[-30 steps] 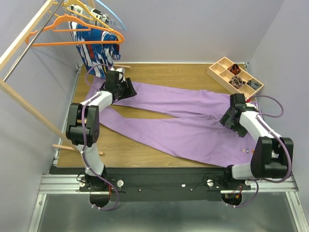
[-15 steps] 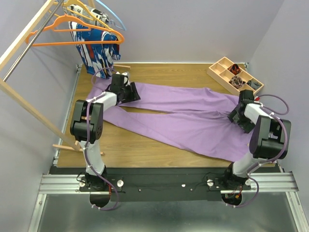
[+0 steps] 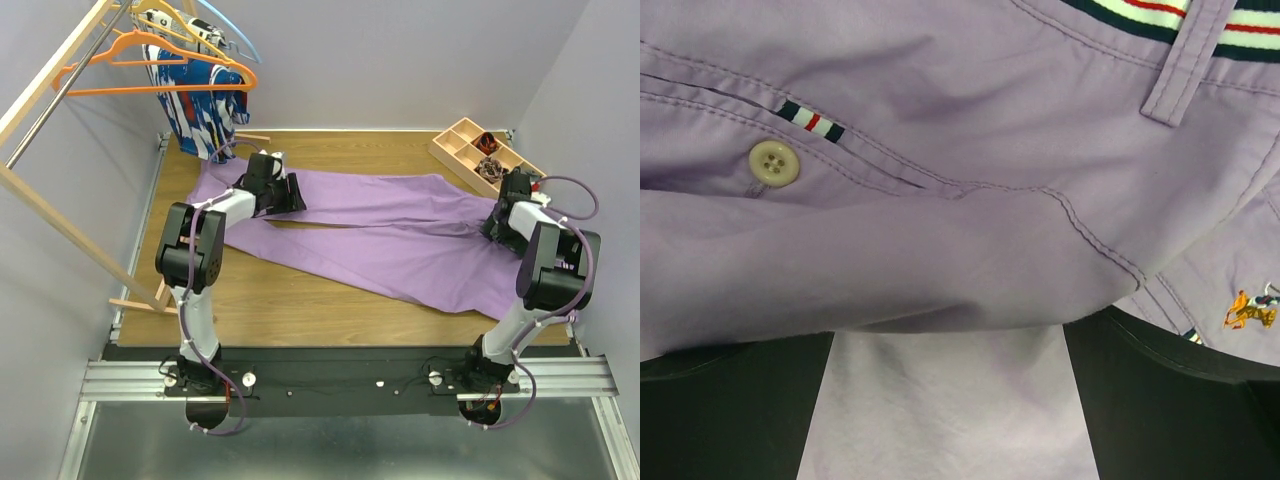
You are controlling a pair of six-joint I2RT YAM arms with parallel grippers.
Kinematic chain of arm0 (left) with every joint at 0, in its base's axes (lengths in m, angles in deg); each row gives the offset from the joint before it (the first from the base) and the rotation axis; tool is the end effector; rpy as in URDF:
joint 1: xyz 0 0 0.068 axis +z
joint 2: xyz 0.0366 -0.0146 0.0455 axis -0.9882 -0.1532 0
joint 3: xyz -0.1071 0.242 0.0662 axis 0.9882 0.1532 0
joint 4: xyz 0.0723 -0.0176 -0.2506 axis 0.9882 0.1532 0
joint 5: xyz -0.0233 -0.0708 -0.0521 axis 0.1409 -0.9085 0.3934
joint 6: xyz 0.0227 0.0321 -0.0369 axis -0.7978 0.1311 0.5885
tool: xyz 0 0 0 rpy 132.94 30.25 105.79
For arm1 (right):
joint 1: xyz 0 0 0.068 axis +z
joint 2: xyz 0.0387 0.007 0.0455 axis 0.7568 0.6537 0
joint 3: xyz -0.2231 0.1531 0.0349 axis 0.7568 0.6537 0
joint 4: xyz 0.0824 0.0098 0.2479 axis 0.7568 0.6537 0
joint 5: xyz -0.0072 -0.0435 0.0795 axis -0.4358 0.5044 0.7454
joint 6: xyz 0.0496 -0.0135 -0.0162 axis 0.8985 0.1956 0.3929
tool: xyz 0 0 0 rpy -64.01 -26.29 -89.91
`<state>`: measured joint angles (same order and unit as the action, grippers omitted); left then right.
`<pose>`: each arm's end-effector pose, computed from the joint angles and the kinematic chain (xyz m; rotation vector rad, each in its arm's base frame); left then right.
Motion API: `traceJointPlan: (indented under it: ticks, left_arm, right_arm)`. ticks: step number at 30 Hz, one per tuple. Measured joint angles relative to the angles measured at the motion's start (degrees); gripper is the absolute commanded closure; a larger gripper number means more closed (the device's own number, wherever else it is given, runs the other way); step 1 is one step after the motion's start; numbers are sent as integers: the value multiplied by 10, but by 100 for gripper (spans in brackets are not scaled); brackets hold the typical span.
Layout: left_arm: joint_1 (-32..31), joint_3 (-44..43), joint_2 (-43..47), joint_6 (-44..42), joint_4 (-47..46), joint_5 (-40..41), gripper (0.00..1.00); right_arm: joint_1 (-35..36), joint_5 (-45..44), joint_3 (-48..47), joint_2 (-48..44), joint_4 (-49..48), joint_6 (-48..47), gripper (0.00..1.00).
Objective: Place the trousers on the hanger
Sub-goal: Fold the trousers
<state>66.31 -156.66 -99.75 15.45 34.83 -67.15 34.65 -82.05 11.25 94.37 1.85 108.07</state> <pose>0.4138 -0.1206 0.1651 -0.0611 2.4135 -0.6790 0.3291 -0.1027 0.1643 1.0199 2.4119 -0.6009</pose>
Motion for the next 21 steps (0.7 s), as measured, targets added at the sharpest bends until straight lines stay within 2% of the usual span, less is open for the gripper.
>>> traceJointPlan:
  ticks: [7,10,13,16,21]
  left_arm:
    - [-2,-85,10,-16,45,24,33]
    - [2,-109,56,-23,69,63,34]
    - [14,-84,116,-23,80,92,34]
    - [71,-12,186,-18,94,113,34]
    - [186,56,206,-17,120,152,35]
  right_arm:
    - [-9,54,-7,-9,12,-34,1]
    - [-9,104,-7,-41,27,-39,2]
    - [-4,155,-7,-92,31,-41,2]
    - [8,192,-2,-140,30,-40,2]
    - [21,238,37,-194,31,-40,2]
